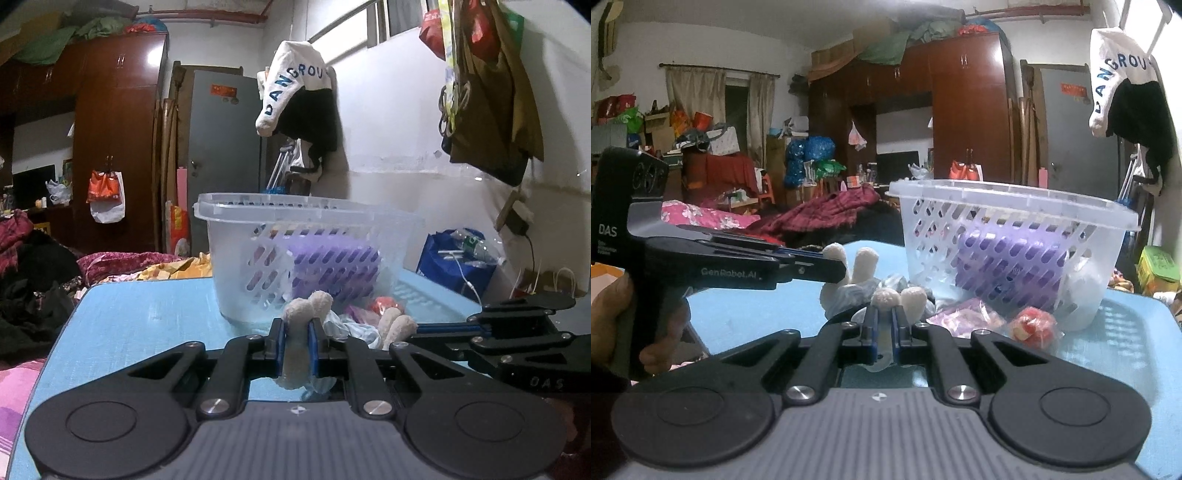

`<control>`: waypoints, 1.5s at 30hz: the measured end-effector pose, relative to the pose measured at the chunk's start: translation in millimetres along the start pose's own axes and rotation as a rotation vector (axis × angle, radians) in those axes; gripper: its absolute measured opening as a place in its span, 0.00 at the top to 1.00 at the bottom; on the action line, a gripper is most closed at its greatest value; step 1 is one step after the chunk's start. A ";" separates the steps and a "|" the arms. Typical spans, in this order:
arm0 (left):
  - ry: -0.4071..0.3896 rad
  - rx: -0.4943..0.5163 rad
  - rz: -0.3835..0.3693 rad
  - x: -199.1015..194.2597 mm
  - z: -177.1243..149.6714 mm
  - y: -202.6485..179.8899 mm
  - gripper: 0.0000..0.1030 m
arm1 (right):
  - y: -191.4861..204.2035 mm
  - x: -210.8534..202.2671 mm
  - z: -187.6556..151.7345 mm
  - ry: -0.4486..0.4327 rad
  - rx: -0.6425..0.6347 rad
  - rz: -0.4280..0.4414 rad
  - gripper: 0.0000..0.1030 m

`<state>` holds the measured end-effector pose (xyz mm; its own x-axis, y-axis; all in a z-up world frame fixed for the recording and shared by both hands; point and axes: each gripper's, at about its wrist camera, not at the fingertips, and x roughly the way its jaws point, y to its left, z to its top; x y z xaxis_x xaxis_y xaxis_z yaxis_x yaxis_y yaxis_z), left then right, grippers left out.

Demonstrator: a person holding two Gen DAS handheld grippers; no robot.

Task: Organize objects
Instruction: 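Lift the white gloves with both tools and carry them over the basket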

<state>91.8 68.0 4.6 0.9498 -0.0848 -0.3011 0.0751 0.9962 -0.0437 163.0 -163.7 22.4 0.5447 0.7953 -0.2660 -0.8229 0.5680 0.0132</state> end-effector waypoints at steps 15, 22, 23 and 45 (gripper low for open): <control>-0.127 0.085 0.002 -29.2 67.7 -28.7 0.85 | -3.6 -32.0 51.3 -0.119 -0.057 0.003 0.93; -0.192 0.128 0.017 -30.7 115.3 -42.3 0.85 | -5.8 -42.5 88.5 -0.184 -0.122 -0.043 0.93; -0.198 0.129 0.019 -26.8 122.3 -43.3 0.85 | -6.3 -41.3 94.2 -0.191 -0.138 -0.053 0.93; 0.062 -0.004 0.094 161.8 126.9 4.2 0.85 | -60.0 114.8 95.5 0.096 -0.132 -0.203 0.99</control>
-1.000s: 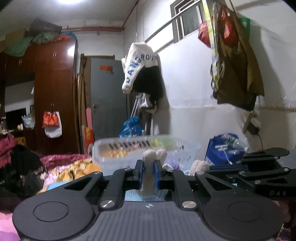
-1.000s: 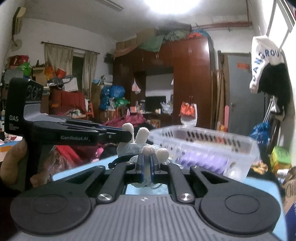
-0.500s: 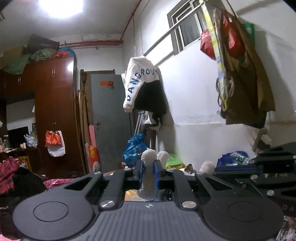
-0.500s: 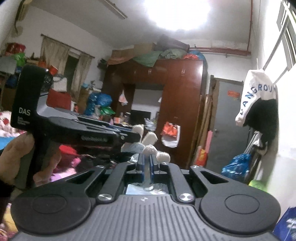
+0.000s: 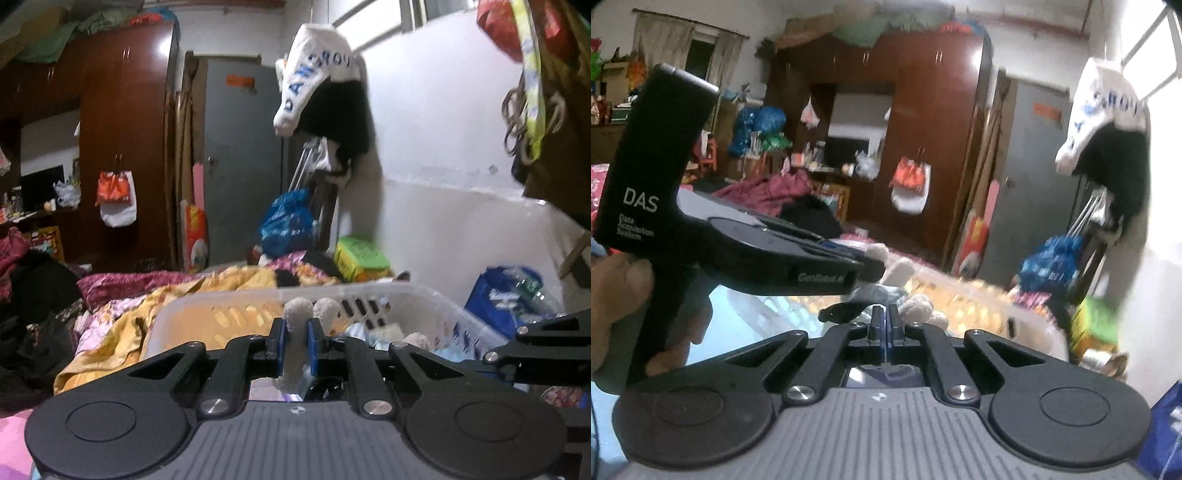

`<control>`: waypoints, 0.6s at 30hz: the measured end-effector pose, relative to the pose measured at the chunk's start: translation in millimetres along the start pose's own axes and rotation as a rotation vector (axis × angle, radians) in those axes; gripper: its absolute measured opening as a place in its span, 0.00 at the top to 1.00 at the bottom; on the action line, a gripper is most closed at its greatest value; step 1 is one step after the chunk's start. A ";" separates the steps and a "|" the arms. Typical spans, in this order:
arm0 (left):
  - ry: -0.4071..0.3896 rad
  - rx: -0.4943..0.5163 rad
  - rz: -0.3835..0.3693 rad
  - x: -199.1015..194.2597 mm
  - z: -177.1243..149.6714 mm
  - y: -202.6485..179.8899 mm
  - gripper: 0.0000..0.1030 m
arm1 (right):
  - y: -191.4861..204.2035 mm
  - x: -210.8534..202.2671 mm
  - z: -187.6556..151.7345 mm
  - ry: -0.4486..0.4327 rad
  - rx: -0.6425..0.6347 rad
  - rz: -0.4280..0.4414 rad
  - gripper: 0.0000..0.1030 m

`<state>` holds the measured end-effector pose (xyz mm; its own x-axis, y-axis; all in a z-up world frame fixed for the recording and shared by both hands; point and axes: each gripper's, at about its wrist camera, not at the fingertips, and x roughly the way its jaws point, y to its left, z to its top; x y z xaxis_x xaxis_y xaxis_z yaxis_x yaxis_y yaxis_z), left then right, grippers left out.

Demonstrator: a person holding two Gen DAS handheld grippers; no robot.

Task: Organize objects
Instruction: 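Lift the white gloves with both tools and carry them over the basket, then lower the gloves into the basket and open both tools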

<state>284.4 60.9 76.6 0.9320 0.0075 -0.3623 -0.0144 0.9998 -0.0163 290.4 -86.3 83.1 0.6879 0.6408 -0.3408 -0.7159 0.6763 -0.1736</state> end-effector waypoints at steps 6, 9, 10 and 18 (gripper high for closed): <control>0.063 -0.007 -0.003 5.3 -0.8 3.2 0.83 | -8.0 4.9 1.3 0.058 0.031 0.025 0.99; 0.090 0.008 0.016 8.0 3.3 3.2 0.72 | -16.0 5.4 0.3 0.074 0.057 0.030 0.99; 0.082 0.008 0.026 6.1 4.0 3.2 0.57 | -19.3 5.7 0.4 0.082 0.071 0.038 0.98; -0.082 0.033 0.109 -54.6 15.8 0.5 0.01 | -32.0 -36.5 3.6 -0.050 0.135 -0.009 0.07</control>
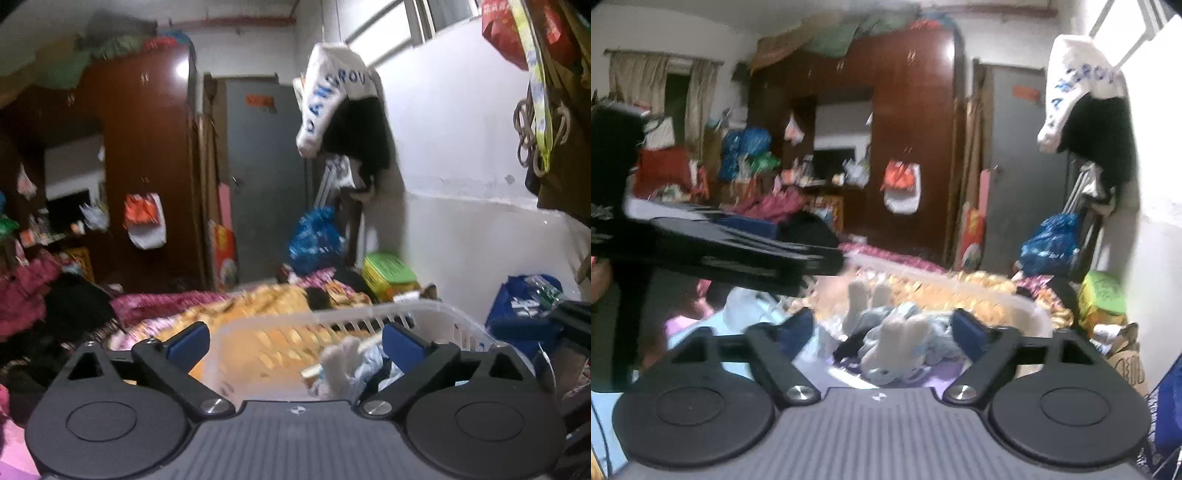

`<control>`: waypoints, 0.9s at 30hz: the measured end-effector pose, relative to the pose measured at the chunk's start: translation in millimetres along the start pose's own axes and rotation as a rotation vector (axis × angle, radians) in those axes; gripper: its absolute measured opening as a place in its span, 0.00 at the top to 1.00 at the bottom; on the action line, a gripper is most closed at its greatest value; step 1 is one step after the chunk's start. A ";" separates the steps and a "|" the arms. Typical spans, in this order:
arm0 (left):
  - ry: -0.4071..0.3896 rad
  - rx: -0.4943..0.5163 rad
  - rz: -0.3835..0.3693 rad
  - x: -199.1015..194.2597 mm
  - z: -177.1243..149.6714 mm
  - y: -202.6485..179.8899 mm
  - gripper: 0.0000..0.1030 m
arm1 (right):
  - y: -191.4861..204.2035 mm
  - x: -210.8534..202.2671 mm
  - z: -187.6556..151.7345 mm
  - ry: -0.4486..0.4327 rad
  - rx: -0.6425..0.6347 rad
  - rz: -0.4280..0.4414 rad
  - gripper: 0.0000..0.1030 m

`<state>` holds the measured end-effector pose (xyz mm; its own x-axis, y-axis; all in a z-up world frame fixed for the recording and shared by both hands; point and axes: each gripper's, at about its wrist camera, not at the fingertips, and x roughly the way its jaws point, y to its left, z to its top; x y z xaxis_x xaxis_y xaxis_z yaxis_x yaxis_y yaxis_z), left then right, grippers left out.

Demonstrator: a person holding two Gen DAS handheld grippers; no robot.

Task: Organize objects
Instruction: 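Lower the gloves into the basket and open both tools, then move the left tool to the purple box while the right tool approaches the wrapped red ball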

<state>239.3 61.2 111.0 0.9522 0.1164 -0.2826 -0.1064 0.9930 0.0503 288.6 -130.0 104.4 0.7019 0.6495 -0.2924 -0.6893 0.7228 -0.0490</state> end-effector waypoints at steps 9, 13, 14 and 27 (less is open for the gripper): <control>0.010 0.074 0.086 -49.0 -0.5 -15.4 0.00 | 0.4 -47.1 10.4 -0.091 -0.006 -0.004 0.00; 0.010 0.114 0.088 -63.8 -4.1 -24.4 0.00 | 2.9 -57.8 15.6 -0.122 -0.027 -0.010 0.00; 0.005 0.114 0.084 -67.2 -5.2 -26.0 0.00 | 2.9 -59.1 15.6 -0.127 -0.030 -0.012 0.00; 0.072 0.103 -0.082 -90.9 -81.9 -46.8 0.00 | -7.4 -49.9 -42.9 -0.040 0.043 -0.041 0.00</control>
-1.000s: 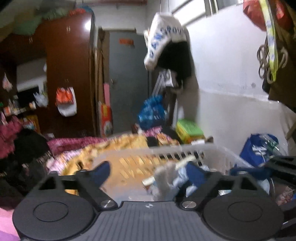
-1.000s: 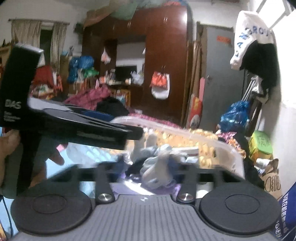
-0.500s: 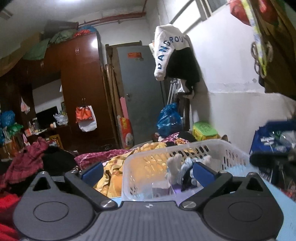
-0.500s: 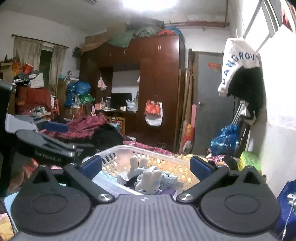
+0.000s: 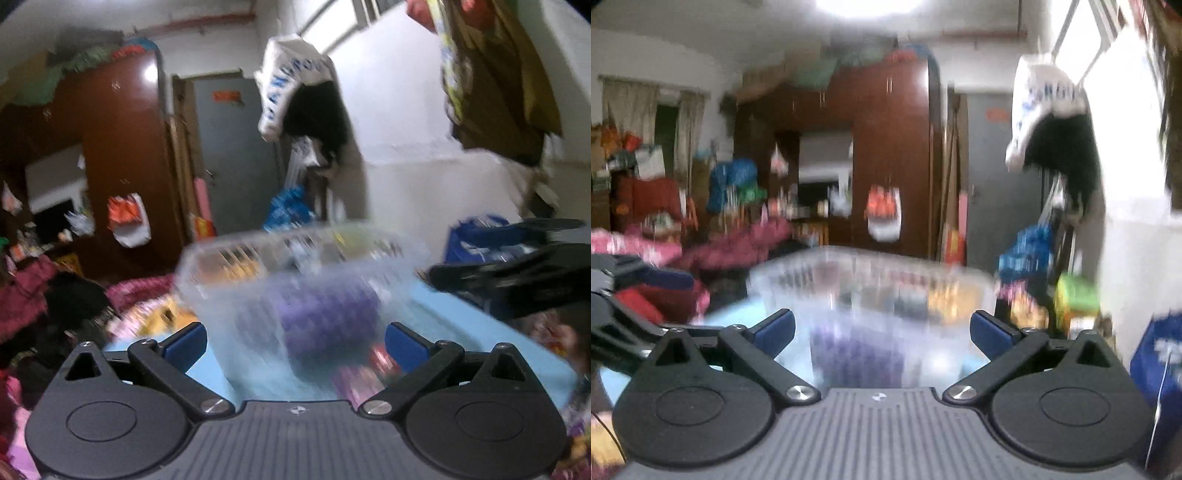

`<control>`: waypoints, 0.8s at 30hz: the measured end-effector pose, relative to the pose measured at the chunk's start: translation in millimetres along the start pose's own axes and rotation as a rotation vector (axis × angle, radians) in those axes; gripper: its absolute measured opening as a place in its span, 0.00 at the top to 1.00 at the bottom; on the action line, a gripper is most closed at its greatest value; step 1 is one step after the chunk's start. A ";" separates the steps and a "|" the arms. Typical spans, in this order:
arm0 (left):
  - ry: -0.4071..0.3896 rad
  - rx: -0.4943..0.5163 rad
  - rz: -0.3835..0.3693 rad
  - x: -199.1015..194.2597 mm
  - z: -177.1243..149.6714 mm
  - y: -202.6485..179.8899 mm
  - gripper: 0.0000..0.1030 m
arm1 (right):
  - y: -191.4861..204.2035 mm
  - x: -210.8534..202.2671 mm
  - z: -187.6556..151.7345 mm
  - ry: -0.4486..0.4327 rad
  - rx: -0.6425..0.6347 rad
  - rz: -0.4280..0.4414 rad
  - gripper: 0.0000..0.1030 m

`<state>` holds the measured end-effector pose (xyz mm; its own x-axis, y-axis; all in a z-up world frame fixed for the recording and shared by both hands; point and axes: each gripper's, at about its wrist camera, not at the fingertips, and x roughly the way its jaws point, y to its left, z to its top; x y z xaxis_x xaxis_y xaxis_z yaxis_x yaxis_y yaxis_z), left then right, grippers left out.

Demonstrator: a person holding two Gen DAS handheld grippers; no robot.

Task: Organize objects
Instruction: 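Move the left tool to the purple box while the right tool approaches the wrapped red ball, then grasp the purple box with the left tool while the right tool grasps the wrapped red ball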

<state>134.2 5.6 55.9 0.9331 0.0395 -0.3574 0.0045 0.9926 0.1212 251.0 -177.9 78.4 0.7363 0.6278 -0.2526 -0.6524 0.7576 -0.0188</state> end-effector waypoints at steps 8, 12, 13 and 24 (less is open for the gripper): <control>0.149 -0.009 -0.068 52.5 -39.8 -23.4 0.03 | -19.9 76.8 -45.9 0.273 0.131 0.005 0.05; 0.172 0.019 -0.058 62.5 -50.6 -35.0 0.04 | -14.7 82.9 -50.2 0.284 0.140 0.007 0.14; 0.176 0.028 -0.052 65.1 -53.4 -38.5 0.05 | -12.7 83.3 -51.2 0.285 0.141 0.008 0.16; 0.193 0.055 -0.037 73.6 -51.6 -50.4 0.28 | -6.4 88.7 -63.6 0.327 0.155 0.045 0.41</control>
<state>184.1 -35.6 -24.4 0.8457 0.0299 -0.5327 0.0615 0.9863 0.1531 309.1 -138.4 -5.4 0.5947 0.5901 -0.5460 -0.6298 0.7641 0.1397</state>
